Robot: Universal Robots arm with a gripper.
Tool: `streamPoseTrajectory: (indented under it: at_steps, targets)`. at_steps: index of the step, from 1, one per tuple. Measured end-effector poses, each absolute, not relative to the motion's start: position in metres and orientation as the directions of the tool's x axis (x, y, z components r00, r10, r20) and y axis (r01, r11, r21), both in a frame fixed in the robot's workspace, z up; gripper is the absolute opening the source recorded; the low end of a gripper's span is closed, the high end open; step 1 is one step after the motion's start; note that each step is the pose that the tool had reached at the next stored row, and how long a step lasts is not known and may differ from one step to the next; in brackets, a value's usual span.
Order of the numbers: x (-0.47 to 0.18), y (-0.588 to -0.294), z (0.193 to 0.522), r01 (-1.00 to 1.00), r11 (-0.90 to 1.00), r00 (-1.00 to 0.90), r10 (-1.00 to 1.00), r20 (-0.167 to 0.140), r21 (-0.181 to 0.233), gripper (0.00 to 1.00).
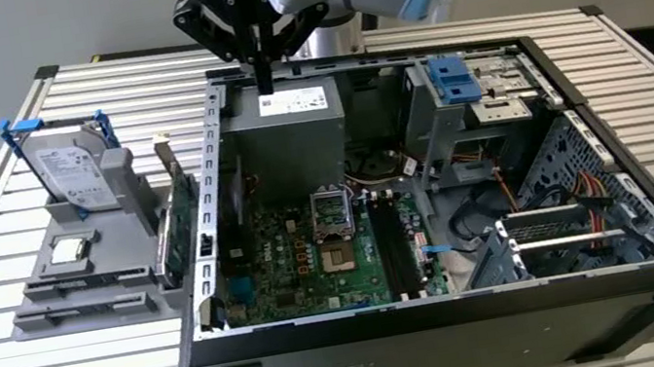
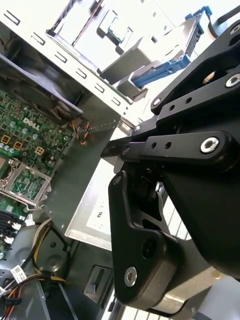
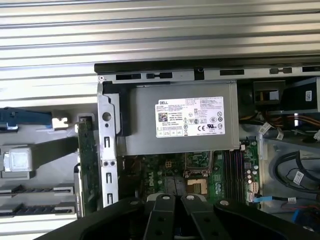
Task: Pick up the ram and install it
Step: 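Reach for the ram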
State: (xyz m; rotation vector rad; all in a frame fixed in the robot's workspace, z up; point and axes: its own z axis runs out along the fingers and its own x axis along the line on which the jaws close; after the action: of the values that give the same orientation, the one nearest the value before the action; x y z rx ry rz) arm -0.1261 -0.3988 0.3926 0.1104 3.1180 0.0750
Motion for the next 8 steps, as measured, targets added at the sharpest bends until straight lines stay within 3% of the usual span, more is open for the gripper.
streamPoseTrajectory:
  at_steps: [8]
  targets:
    - [-0.14, -0.399, 0.393, 0.07, 0.996, -0.997, 0.071, -0.019, 0.049, 0.0]
